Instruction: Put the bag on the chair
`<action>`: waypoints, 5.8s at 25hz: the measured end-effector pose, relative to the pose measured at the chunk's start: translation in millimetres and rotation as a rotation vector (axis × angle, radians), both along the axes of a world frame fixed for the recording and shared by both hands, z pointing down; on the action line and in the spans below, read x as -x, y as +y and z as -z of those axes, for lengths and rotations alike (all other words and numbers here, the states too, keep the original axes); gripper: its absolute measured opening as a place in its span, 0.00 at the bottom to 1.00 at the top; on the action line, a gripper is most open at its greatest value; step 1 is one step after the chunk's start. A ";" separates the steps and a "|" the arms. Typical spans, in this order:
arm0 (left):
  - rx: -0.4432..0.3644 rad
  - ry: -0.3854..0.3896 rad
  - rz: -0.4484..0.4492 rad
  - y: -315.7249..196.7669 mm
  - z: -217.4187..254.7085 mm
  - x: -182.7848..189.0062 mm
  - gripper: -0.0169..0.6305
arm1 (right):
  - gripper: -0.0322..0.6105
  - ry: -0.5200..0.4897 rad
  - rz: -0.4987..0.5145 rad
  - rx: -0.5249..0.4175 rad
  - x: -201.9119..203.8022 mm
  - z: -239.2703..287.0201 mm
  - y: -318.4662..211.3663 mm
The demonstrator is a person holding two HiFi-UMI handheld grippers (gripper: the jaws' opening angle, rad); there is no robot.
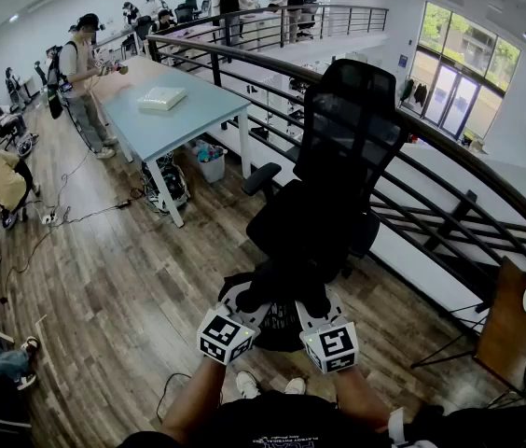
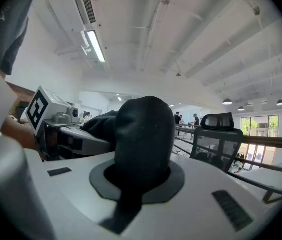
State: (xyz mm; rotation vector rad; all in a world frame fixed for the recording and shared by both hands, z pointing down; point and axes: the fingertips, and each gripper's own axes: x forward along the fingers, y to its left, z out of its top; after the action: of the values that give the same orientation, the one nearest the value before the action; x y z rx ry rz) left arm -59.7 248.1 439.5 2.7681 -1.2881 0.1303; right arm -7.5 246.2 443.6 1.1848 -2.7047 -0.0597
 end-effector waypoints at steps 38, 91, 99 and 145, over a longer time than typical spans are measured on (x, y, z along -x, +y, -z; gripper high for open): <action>-0.076 -0.055 -0.046 -23.6 15.0 60.7 0.12 | 0.11 -0.037 -0.048 -0.051 62.1 12.8 -21.4; -0.028 -0.046 -0.111 -308.1 15.8 32.0 0.12 | 0.11 -0.039 -0.019 -0.041 39.4 17.8 -303.9; -0.044 -0.065 -0.178 -364.4 17.5 45.5 0.12 | 0.11 -0.058 -0.078 -0.047 52.8 18.3 -357.5; -0.031 -0.065 -0.382 -580.3 0.2 -59.1 0.12 | 0.11 -0.012 -0.232 0.001 -43.4 -8.1 -566.0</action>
State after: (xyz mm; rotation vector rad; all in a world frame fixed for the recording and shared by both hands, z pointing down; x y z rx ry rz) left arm -0.5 -332.2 439.4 3.0258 -0.7617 0.2281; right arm 35.9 -319.8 451.7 1.4934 -2.5565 -0.0185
